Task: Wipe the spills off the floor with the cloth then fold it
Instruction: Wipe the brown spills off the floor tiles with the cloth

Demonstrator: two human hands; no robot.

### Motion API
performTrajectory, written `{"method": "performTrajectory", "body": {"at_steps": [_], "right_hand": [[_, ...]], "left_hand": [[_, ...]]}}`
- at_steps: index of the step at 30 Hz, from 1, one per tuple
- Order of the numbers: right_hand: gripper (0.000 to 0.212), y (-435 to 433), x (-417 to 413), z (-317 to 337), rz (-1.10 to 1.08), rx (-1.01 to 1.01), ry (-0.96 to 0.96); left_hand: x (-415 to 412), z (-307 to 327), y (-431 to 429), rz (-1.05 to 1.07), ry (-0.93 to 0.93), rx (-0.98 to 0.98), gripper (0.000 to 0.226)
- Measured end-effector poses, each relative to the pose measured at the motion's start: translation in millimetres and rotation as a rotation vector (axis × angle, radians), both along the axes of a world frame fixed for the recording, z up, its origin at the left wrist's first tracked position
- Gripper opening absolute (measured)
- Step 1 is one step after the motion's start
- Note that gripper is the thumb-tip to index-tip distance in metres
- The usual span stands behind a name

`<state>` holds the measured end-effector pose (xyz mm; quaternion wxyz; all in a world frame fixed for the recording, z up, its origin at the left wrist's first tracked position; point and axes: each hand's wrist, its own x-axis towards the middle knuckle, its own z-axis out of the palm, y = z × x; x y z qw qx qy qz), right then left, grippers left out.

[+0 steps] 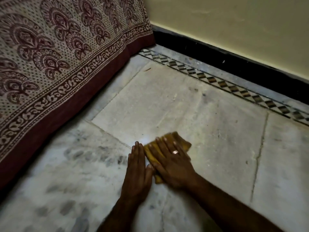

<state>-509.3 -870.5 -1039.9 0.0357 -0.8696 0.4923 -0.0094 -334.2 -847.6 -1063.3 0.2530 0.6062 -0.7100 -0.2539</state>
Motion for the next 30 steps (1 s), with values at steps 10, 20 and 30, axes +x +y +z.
{"method": "performTrajectory", "body": {"at_steps": [10, 20, 30], "right_hand": [[0.068, -36.9, 30.0, -0.4, -0.073, 0.095, 0.042], [0.075, -70.8, 9.2, -7.0, -0.165, 0.103, 0.139], [0.059, -51.5, -98.7, -25.9, -0.335, 0.034, 0.122]], "left_hand": [[3.1, 7.6, -0.8, 0.078, 0.273, 0.023, 0.065], [3.7, 1.2, -3.3, 0.052, 0.168, 0.033, 0.067], [-4.3, -2.8, 2.0, 0.006, -0.037, 0.109, 0.076]]}}
